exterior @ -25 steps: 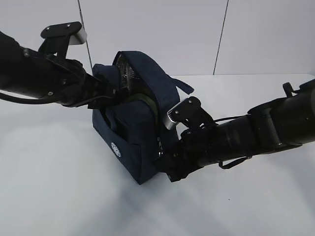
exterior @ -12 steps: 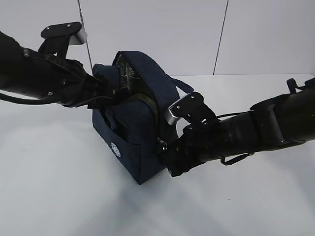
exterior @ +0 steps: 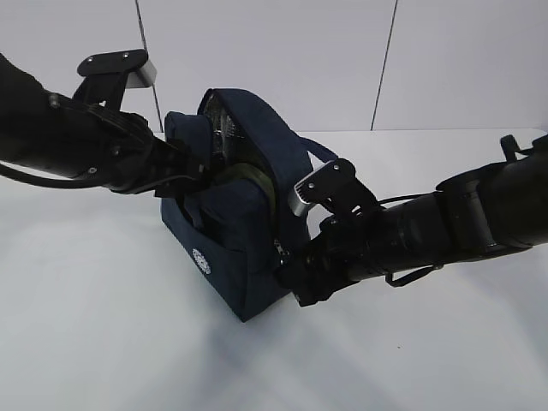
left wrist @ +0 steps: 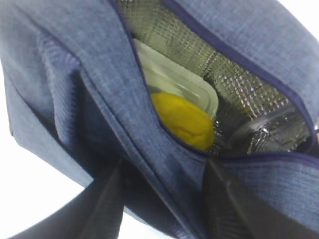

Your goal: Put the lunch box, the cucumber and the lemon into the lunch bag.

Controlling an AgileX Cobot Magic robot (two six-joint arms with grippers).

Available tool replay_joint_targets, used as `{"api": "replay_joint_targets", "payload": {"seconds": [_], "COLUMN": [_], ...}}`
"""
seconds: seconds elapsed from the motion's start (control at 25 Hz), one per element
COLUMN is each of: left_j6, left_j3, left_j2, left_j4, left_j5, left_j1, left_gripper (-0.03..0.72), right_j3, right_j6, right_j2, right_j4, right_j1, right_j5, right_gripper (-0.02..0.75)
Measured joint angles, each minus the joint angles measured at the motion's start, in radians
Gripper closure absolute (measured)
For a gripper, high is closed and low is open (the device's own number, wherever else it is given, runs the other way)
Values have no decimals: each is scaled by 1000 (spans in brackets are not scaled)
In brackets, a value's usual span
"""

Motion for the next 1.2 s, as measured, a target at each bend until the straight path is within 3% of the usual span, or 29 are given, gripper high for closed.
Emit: {"api": "replay_joint_targets", "payload": {"seconds": [0.24,0.48,0.56,0.84,1.2], "left_j6": [0,0,0,0,0], "left_j3": [0,0,0,0,0], "left_j2": [0,0,1,1,1], "left_j4": [0,0,-2,-3,-12], "left_j5": [-2,-2,-2,-2,-2], "left_j1": [0,0,0,0,0], "left_gripper": [350,648,685,693,693], "right_j3": [0,0,0,0,0], "right_j6": [2,2,2,17,48], "right_j2": [0,0,0,0,0], "right_j4": [0,0,0,-24,-192], "right_j1": [0,0,0,0,0], "right_j5": [2,9,12,116,141], "right_gripper": [386,389,390,378,374]}}
